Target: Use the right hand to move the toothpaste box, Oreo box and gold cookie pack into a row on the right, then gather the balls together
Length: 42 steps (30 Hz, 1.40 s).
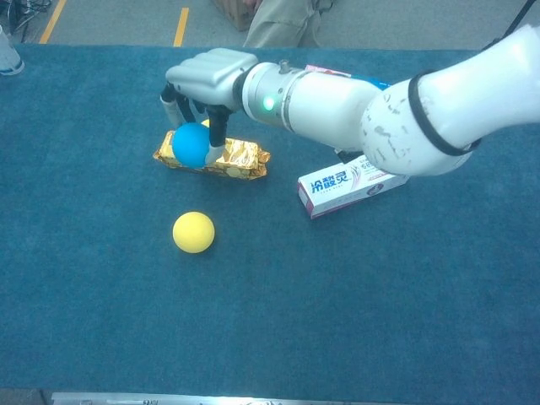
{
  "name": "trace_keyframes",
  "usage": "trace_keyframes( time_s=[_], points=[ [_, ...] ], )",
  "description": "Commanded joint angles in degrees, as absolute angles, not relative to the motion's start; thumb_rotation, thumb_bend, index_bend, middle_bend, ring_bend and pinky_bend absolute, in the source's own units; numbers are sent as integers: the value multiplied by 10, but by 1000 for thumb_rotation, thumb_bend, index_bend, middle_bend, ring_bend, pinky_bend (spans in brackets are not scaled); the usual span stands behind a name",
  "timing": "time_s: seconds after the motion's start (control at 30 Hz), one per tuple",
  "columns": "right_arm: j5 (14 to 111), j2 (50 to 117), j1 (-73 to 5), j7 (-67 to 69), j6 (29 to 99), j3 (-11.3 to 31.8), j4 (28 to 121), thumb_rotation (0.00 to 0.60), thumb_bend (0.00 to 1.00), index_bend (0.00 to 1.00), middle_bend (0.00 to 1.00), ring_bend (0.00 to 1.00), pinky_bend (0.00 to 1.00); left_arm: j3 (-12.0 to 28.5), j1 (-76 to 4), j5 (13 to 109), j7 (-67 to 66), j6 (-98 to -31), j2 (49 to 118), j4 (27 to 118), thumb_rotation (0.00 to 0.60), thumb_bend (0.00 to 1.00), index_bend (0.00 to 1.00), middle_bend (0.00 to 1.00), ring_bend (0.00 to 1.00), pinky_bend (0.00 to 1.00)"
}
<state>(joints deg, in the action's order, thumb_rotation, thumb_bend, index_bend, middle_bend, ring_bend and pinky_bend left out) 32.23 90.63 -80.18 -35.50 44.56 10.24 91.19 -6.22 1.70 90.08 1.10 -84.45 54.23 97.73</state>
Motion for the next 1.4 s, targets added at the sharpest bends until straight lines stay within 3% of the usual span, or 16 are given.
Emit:
trace_keyframes(
  time_s=[0.03, 0.33, 0.87, 1.17, 1.4],
  points=[
    [310, 924, -819, -383, 458, 86, 913, 600, 74, 550, 470, 369, 654, -62, 17, 903, 13, -845, 541, 977, 600, 314, 80, 189, 26, 74],
    [311, 948, -827, -422, 480, 58, 892, 600, 75, 550, 471, 369, 621, -64, 22, 904, 21, -850, 541, 971, 600, 314, 81, 188, 26, 74],
    [304, 983, -830, -450, 480, 49, 860, 600, 75, 548, 451, 340, 550, -64, 25, 904, 24, -849, 544, 966, 600, 314, 80, 188, 26, 74],
    [288, 992, -835, -467, 477, 47, 851, 600, 72, 324, 362, 268, 484, -64, 27, 904, 27, -850, 544, 964, 600, 314, 80, 189, 26, 74],
    [290, 988, -832, -472, 482, 46, 854, 600, 69, 231, 322, 239, 468, -64, 26, 905, 27, -848, 546, 963, 600, 314, 81, 190, 26, 74]
  ],
)
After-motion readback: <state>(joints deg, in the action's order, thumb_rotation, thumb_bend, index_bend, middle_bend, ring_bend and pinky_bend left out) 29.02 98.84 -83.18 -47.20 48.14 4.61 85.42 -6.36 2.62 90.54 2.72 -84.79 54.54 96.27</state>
